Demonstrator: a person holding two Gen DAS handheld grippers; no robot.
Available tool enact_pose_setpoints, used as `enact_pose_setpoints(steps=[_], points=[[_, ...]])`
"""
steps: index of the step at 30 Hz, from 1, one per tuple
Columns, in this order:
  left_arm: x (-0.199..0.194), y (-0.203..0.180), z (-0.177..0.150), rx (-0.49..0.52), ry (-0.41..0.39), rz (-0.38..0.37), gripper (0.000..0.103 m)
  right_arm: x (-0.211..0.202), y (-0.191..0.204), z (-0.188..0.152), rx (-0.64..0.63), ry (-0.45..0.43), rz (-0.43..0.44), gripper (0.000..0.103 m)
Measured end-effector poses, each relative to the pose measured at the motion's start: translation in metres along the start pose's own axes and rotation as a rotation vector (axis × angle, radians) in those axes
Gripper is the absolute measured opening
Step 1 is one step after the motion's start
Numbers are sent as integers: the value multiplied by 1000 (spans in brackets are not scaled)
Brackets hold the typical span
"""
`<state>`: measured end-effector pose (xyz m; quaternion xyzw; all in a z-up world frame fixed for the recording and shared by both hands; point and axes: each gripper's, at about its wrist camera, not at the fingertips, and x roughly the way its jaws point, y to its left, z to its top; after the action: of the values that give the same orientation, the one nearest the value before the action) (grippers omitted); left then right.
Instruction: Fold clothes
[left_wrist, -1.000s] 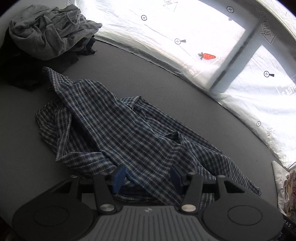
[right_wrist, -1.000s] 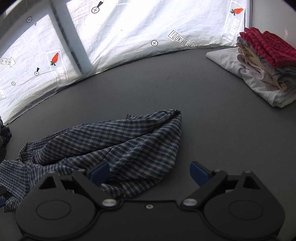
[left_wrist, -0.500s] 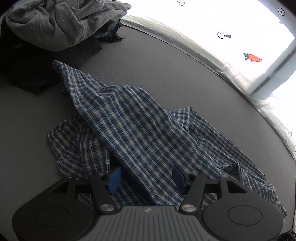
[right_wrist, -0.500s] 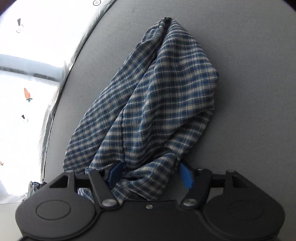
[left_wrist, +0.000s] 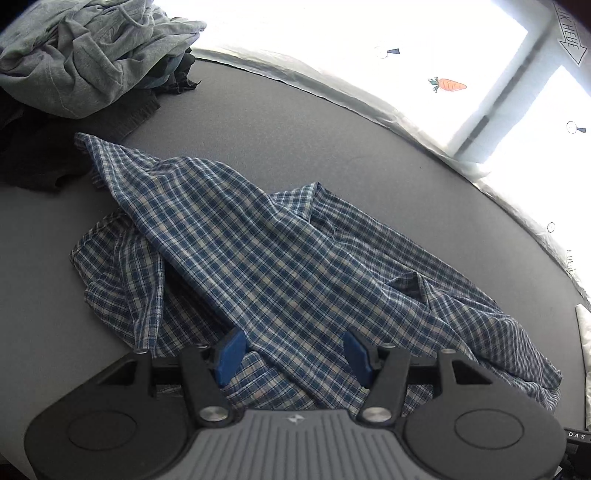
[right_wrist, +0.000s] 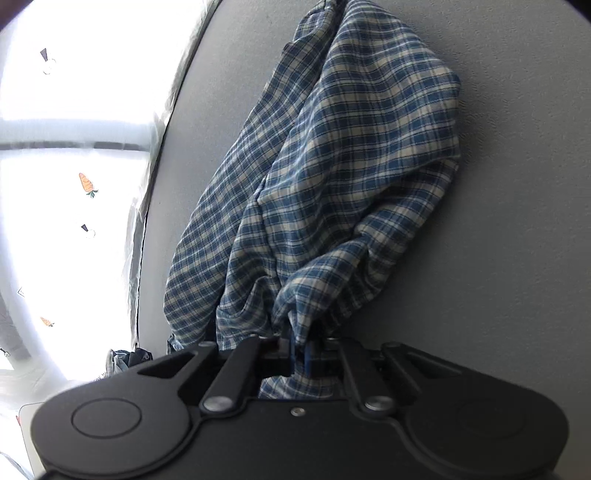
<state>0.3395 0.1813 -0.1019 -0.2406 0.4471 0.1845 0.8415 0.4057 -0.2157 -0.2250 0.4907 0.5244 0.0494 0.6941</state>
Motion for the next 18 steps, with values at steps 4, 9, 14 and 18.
enact_pose_setpoints(steps=[4,9,14,18], points=[[-23,-1,-12,-34,-55,18,60,-40,3,16,-118,-123,-55,3],[-24,-6,-20,-51,-52,28,60,-100,6,59,-344,-421,-190,3],[-23,-11,-28,-68,-48,38,60,-144,19,108,-614,-677,-433,3],[-23,-14,-35,-82,-46,46,61,-151,24,138,-637,-663,-504,11]])
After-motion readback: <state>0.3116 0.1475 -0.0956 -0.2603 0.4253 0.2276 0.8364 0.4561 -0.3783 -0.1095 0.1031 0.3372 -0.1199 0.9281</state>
